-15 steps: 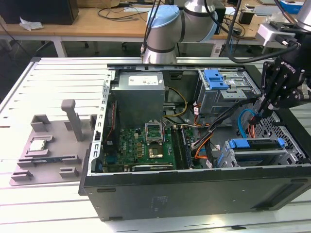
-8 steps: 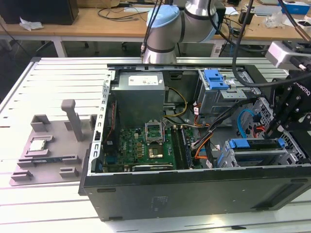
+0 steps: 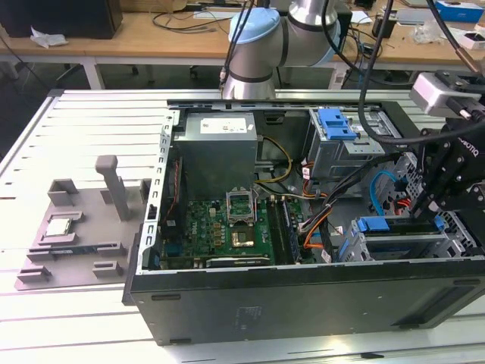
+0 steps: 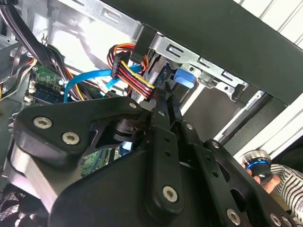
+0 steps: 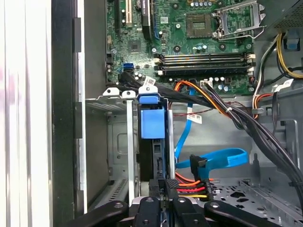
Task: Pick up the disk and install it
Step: 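Insert the first disk wire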
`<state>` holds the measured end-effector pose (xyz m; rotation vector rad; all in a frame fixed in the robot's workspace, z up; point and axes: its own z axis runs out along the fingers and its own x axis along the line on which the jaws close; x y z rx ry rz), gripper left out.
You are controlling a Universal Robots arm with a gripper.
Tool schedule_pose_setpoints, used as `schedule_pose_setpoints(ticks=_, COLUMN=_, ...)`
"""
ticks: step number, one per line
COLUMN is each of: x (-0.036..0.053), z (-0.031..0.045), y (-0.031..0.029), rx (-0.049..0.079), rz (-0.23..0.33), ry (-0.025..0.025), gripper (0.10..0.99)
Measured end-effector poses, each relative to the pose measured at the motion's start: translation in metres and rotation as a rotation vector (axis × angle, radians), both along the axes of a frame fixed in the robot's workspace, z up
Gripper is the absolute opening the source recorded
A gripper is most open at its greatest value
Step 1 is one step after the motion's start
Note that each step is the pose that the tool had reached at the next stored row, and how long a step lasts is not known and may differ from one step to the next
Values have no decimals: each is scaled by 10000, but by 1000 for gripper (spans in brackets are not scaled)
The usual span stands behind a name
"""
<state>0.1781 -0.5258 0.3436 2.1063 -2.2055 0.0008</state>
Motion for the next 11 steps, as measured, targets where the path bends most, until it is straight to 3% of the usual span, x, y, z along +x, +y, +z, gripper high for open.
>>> schedule_pose_setpoints(ticks=11, x=-1, z=-78, y=17, rx=-5, rz=3, ry=-1, gripper=165)
